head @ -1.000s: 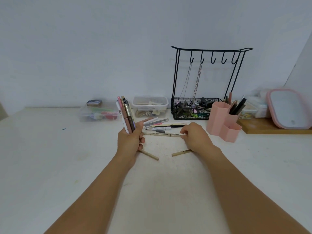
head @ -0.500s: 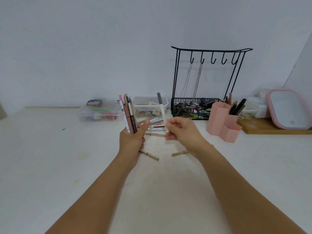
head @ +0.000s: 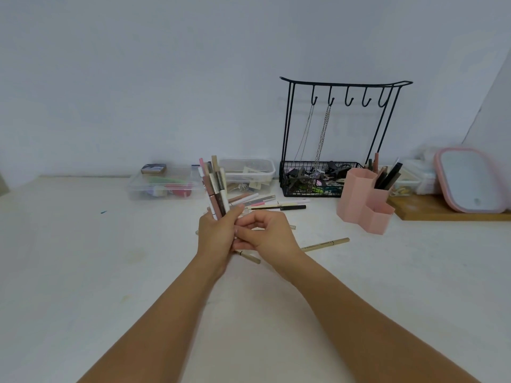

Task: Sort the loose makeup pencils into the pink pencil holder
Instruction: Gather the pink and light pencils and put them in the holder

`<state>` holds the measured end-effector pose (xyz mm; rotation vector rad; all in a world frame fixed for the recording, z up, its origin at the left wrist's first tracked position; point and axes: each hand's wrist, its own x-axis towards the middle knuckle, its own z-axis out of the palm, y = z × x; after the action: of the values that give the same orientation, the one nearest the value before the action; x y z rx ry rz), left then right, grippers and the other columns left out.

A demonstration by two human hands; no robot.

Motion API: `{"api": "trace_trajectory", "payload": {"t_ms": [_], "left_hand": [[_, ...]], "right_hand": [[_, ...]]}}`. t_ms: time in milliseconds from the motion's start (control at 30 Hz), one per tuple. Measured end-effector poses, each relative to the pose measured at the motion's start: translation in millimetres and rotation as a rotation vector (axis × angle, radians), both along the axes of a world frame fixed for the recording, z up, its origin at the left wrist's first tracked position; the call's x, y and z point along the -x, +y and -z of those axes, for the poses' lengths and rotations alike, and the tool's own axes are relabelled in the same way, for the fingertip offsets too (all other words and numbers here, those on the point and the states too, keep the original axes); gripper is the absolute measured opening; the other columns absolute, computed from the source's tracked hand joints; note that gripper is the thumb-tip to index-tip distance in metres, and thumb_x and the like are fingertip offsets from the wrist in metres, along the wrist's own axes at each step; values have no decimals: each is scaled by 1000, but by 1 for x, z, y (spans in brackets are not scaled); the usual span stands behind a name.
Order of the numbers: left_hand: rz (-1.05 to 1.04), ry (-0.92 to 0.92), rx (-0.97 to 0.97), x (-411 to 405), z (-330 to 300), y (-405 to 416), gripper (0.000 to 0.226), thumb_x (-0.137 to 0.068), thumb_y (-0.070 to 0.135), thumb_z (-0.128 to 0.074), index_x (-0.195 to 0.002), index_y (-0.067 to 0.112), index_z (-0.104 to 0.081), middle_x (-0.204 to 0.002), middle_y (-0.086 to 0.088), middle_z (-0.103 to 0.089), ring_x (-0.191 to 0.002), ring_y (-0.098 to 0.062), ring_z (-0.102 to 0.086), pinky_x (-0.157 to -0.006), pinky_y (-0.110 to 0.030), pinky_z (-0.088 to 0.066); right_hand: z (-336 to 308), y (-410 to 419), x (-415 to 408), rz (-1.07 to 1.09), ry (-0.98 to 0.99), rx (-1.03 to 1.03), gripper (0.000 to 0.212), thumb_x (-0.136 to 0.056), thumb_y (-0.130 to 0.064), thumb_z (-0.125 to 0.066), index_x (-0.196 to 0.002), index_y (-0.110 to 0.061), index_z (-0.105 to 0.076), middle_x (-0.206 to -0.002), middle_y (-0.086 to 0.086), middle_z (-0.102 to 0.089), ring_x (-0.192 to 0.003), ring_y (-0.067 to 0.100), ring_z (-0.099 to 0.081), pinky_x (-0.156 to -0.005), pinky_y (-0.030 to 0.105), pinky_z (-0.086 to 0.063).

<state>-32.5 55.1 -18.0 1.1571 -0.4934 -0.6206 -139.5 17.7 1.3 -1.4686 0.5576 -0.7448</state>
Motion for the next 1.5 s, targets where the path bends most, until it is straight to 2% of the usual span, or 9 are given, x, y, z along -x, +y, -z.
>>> {"api": "trace_trajectory", "payload": {"t_ms": [100, 167, 367, 633, 867, 1067, 1200, 1400, 1500], "left_hand": [[-30, -21, -11, -7, -4, 2, 19, -86, 18, -74, -72, 11, -63, -58, -10, -54, -53, -26, -56, -48, -29, -43], [-26, -6, -6, -9, -6, 3, 16, -89, 18, -72, -75, 15, -65, -56, -6, -52, -49, -20, -51, -42, -26, -36], [13, -14, -39, -11, 0, 3, 12, -93, 23, -73, -88, 14, -66, -56, 4, -51, -49, -11, -48, -41, -23, -33], [23, -13, -48, -12, 2, 0, 12, -94, 23, -73, -96, 12, -70, -55, 2, -42, -45, -12, -38, -41, -23, -26], [5, 22, -59, -9, 1, -1, 20, -90, 31, -76, -90, 14, -67, -53, 4, -40, -45, -13, -31, -42, -25, -25], [1, 37, -60, -7, -2, 1, 39, -79, 40, -86, -94, 12, -63, -50, 6, -36, -42, -12, -29, -41, -24, -26], [30, 27, -4, -5, -5, 4, 39, -75, 40, -87, -87, 11, -65, -54, 3, -35, -44, -12, -29, -40, -22, -26], [73, -34, 59, 3, -9, 11, 21, -78, 9, -85, -74, 6, -65, -50, 3, -61, -37, -7, -53, -39, -17, -41], [80, -72, 36, 1, -6, 12, 31, -69, 14, -93, -80, -3, -70, -71, -15, -74, -60, -27, -72, -57, -33, -59]], "right_hand": [[-9, -12, 8, 41, 2, 39, 3, -87, -3, -71, -86, -1, -72, -76, 14, -68, -61, 21, -69, -64, 29, -61], [-8, -36, 13, 269, 141, 320, 6, -90, -10, -69, -90, -7, -74, -81, 6, -70, -66, 19, -69, -64, 31, -61], [4, -85, 9, 239, 756, 859, 32, -100, -19, -52, -130, -20, -61, -132, 3, -60, -120, 24, -54, -100, 39, -46], [5, -95, -3, 244, 898, 919, 13, -96, -18, -58, -99, -16, -71, -101, 4, -67, -91, 24, -62, -80, 37, -53], [10, -95, 8, 301, 795, 825, 13, -93, -16, -64, -99, -13, -75, -92, 3, -70, -82, 20, -63, -73, 30, -50], [-1, -74, 12, 351, 399, 612, 8, -91, -16, -68, -97, -14, -74, -77, -9, -62, -67, 2, -54, -61, 12, -40], [-5, -37, 6, 138, 120, 209, 4, -91, -10, -68, -91, -12, -72, -81, 7, -64, -72, 14, -61, -75, 29, -59], [6, -10, -2, 40, 6, 131, 9, -87, 2, -69, -93, -4, -72, -74, 4, -68, -69, 12, -68, -70, 28, -58], [4, -9, 1, 37, -38, 118, 18, -81, 13, -69, -87, -3, -71, -69, 3, -69, -65, 12, -69, -69, 28, -60]]}}
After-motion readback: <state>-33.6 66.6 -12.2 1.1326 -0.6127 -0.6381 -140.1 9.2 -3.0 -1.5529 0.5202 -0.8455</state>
